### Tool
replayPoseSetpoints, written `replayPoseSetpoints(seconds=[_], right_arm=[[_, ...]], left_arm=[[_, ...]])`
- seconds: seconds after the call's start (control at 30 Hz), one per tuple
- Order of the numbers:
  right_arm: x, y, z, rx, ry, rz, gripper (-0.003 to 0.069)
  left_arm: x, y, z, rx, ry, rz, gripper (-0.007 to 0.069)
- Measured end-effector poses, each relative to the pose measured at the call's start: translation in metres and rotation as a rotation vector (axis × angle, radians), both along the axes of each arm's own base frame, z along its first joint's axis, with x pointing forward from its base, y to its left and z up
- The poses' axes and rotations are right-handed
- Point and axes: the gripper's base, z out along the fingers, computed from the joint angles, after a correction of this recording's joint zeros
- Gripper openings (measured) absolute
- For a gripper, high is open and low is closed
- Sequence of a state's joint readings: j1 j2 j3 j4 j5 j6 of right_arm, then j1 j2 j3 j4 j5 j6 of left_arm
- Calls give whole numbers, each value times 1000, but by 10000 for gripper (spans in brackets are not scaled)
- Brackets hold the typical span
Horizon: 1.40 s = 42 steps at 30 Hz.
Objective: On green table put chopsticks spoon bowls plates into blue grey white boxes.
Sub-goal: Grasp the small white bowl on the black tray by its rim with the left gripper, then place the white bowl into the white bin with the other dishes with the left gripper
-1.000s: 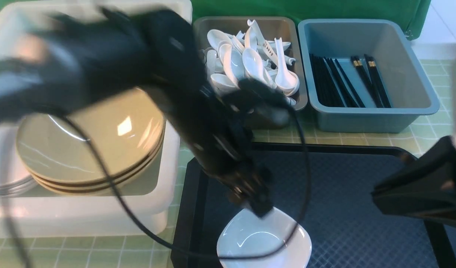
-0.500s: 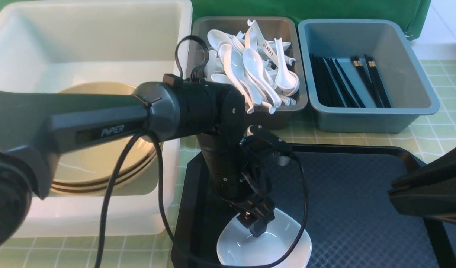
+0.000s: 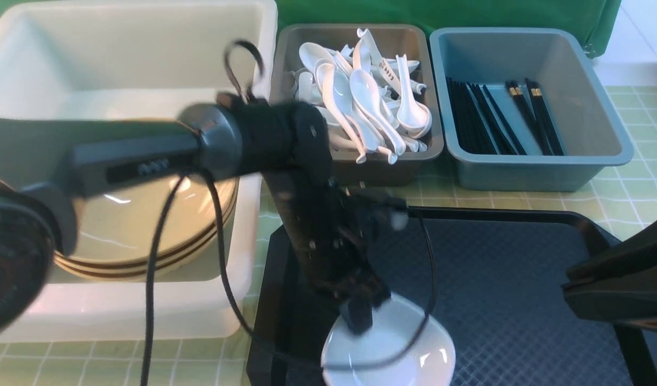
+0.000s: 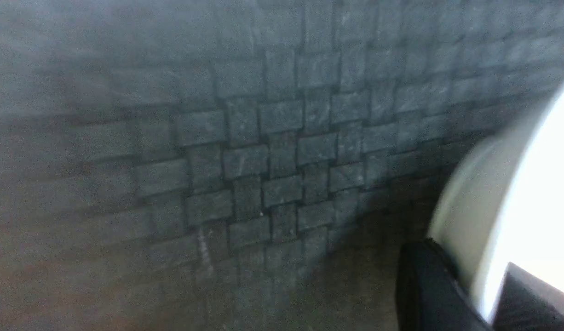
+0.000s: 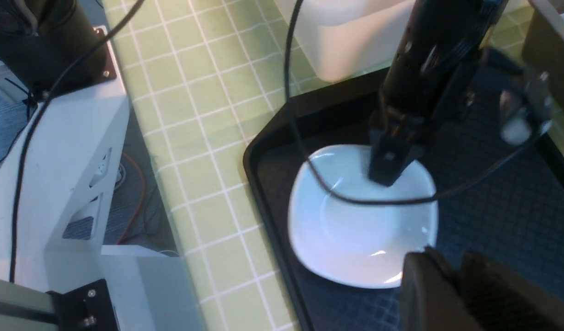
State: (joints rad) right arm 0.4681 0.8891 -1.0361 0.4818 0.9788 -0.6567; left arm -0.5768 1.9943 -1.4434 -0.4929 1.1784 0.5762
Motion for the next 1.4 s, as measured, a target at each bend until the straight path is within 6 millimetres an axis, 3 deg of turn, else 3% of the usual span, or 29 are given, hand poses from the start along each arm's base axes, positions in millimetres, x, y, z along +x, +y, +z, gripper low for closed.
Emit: replayPoseSetpoints(seconds=[0.03, 0.13, 0.2, 0.27, 0.33, 0.43, 0.5, 0.57, 0.67, 0.77, 0.87, 0.97, 1.13, 1.3, 1.4], right_arm=[[0, 0, 0, 1, 0, 1, 110], [0, 5, 1, 35, -2, 41, 111], [4, 9, 2, 70, 8, 44, 113], [10, 14, 6, 102, 13, 52, 113], [21, 23, 12, 124, 17, 74, 113], [41, 37, 23, 136, 37, 119, 113], [51, 46, 31, 133, 42, 161, 114], [64, 67, 36, 118, 54, 235, 114], [73, 94, 36, 103, 71, 321, 114], [73, 143, 24, 47, 102, 491, 103], [73, 172, 6, 0, 150, 583, 55], [78, 180, -3, -16, 164, 584, 28], [82, 181, -3, -9, 147, 565, 21], [82, 181, -3, -8, 146, 563, 21], [83, 182, -3, -3, 135, 554, 21]], left_arm=[[1, 1, 4, -12, -3, 6, 15], [12, 18, 74, -180, -137, 86, 15], [10, 35, 110, -245, -209, 128, 15], [4, 61, 148, -290, -295, 188, 15], [-5, 103, 184, -291, -396, 290, 15], [-20, 170, 211, -235, -512, 491, 15], [-30, 201, 213, -204, -532, 602, 15], [-42, 246, 205, -154, -535, 779, 15], [-53, 290, 196, -105, -551, 978, 15], [-65, 344, 184, -22, -562, 1220, 15], [-72, 374, 179, 55, -583, 1349, 15], [-70, 389, 170, 128, -566, 1410, 15], [-54, 413, 136, 215, -451, 1470, 15], [-35, 416, 109, 233, -380, 1433, 15], [-17, 407, 92, 262, -348, 1363, 15]])
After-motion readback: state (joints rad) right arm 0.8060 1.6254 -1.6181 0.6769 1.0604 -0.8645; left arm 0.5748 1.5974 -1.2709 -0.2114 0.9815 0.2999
